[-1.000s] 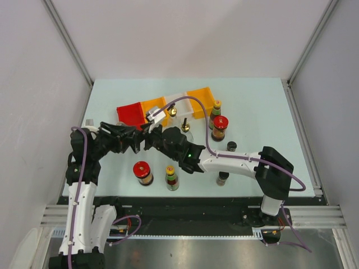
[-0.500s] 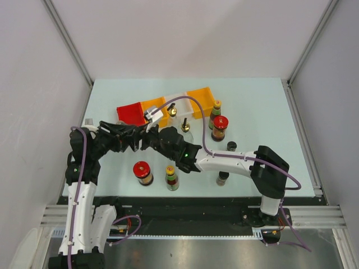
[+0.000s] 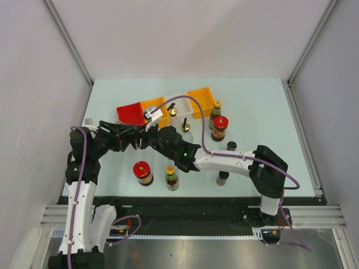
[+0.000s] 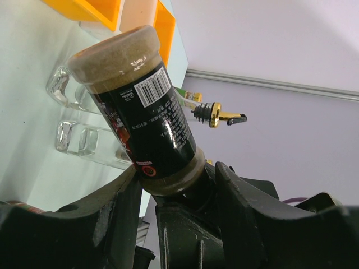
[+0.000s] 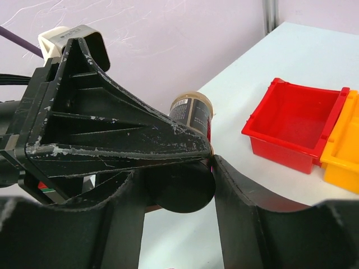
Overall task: Organize the condiment bottles
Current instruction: Place the bottle in the storage box.
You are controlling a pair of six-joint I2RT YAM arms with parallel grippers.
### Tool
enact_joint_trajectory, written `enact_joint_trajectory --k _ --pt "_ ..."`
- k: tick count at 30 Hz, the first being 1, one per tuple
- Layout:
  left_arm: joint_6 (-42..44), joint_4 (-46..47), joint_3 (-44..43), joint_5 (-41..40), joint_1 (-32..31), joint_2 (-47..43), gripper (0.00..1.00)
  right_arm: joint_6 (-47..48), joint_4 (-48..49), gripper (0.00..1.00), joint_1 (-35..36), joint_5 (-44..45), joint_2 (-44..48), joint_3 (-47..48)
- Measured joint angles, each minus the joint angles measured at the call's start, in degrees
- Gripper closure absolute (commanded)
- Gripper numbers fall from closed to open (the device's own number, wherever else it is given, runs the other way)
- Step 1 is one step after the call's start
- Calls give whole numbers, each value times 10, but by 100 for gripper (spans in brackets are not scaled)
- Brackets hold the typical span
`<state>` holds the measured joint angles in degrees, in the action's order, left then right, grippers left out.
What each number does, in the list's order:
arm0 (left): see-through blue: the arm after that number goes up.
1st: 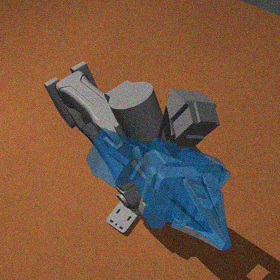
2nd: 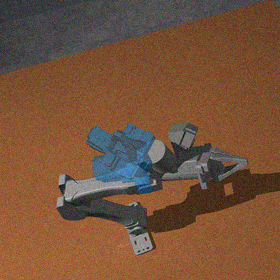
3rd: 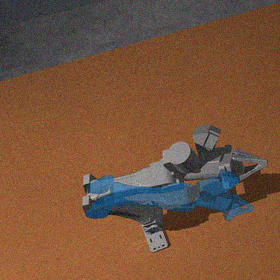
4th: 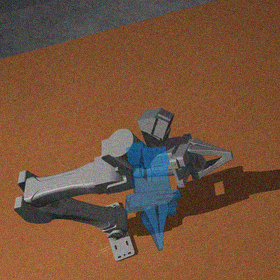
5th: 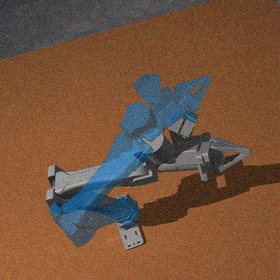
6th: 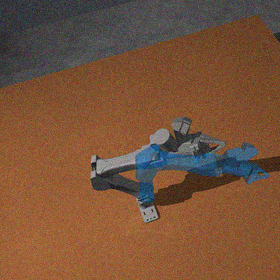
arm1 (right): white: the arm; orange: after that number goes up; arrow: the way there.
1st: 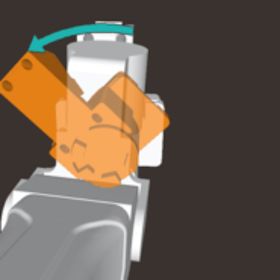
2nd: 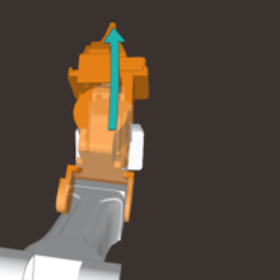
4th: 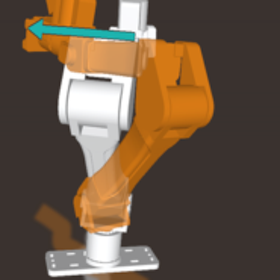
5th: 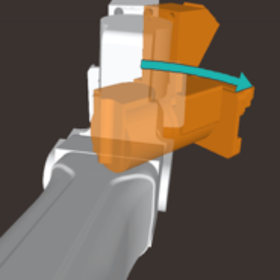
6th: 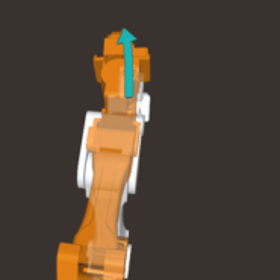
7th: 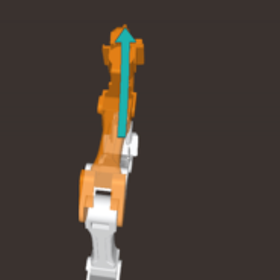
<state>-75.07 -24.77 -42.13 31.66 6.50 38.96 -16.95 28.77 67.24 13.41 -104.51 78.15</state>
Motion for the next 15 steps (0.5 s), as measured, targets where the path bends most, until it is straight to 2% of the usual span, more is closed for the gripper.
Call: enact_joint_trajectory --k 6,7,8,10,11,13,14,15 --pt "-1 2 0 -1 0 0 63 -3 -7 100 0 8 0 4" --pt "-1 3 0 -2 0 0 57 -4 -8 100 0 9 0 5" --pt "-1 3 0 -2 0 0 45 -5 -9 100 0 10 0 5" --pt "-1 3 0 -2 0 0 33 -6 -10 100 1 12 0 5" --pt "-2 3 0 0 0 0 21 -8 -10 100 1 14 0 5" --pt "-1 4 0 9 -1 0 9 -12 -10 100 0 24 0 6" --pt "-4 6 0 14 -2 -1 1 -15 -10 100 -2 29 0 6" --pt "-5 8 0 16 -2 -1 0 -16 -10 100 -3 34 0 6"
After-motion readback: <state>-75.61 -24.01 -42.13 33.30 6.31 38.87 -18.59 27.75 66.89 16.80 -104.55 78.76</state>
